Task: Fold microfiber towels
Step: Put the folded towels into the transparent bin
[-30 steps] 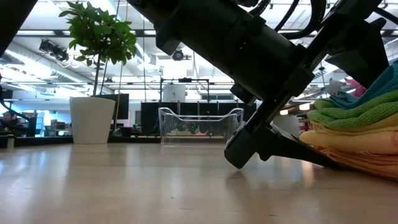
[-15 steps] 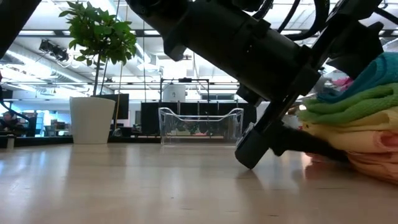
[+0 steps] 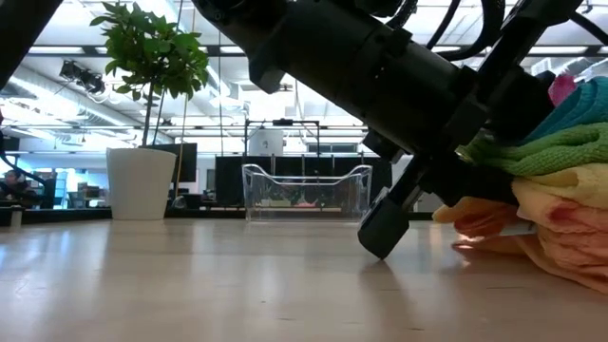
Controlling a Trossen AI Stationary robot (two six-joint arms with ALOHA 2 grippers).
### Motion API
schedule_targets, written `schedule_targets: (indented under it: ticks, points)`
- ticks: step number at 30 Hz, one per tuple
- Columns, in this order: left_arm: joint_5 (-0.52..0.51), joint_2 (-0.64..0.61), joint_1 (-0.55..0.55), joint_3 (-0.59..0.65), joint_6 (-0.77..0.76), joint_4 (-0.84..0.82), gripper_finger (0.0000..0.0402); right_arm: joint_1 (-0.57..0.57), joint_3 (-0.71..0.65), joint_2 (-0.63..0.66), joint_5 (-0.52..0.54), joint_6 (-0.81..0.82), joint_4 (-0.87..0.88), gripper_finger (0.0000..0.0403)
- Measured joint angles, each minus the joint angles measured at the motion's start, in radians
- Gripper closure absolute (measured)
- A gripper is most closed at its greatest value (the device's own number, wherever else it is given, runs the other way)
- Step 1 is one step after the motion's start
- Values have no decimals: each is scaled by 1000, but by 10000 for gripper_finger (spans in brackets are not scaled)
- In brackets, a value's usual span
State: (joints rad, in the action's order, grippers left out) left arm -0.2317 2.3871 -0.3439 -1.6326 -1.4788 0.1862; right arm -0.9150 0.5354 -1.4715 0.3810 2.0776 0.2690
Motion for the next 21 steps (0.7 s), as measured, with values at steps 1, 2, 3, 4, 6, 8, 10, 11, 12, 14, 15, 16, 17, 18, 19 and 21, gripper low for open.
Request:
schedule_targets:
  ticks: [1, 2, 3, 4, 6, 8, 10, 11, 12, 14, 15, 16, 17, 18, 19, 21]
  points:
    - [1, 0, 0, 0, 0, -2, 330, -1, 0, 1, 5, -6, -2, 309]
    - [1, 0, -1, 0, -1, -3, 330, -3, 0, 4, 9, -10, -2, 319]
    - [0, 0, -2, 0, -1, -3, 330, -5, -1, 8, 12, -11, -2, 321]
    - [0, 0, -2, 0, 0, -3, 330, -5, 1, 14, 12, -16, 2, 321]
    - [2, -6, -2, 1, 0, -4, 330, -5, 11, 26, 9, -21, 22, 321]
    - [2, -17, -2, 3, 16, -10, 330, -4, 19, 43, 6, -30, 40, 321]
    - [5, -32, 0, 7, 51, -24, 330, -2, 31, 64, 8, -44, 58, 321]
    - [6, -44, 2, 8, 69, -34, 330, -1, 41, 74, 15, -49, 74, 321]
    - [7, -57, 4, 8, 84, -43, 330, -1, 56, 83, 25, -53, 98, 321]
    - [6, -88, 9, 8, 99, -54, 330, 0, 87, 103, 38, -58, 166, 321]
    - [4, -100, 11, 6, 99, -63, 330, 3, 104, 111, 42, -59, 208, 321]
    - [0, -111, 14, 5, 103, -77, 330, 6, 119, 118, 44, -62, 245, 321]
    - [-4, -119, 15, 5, 109, -95, 330, 10, 133, 126, 49, -67, 277, 321]
    - [-11, -124, 16, 5, 117, -105, 330, 14, 147, 135, 53, -74, 308, 321]
    - [-17, -130, 17, 5, 125, -116, 330, 21, 160, 142, 58, -84, 332, 321]
    - [-23, -144, 22, 5, 142, -123, 330, 37, 179, 155, 61, -111, 362, 321]
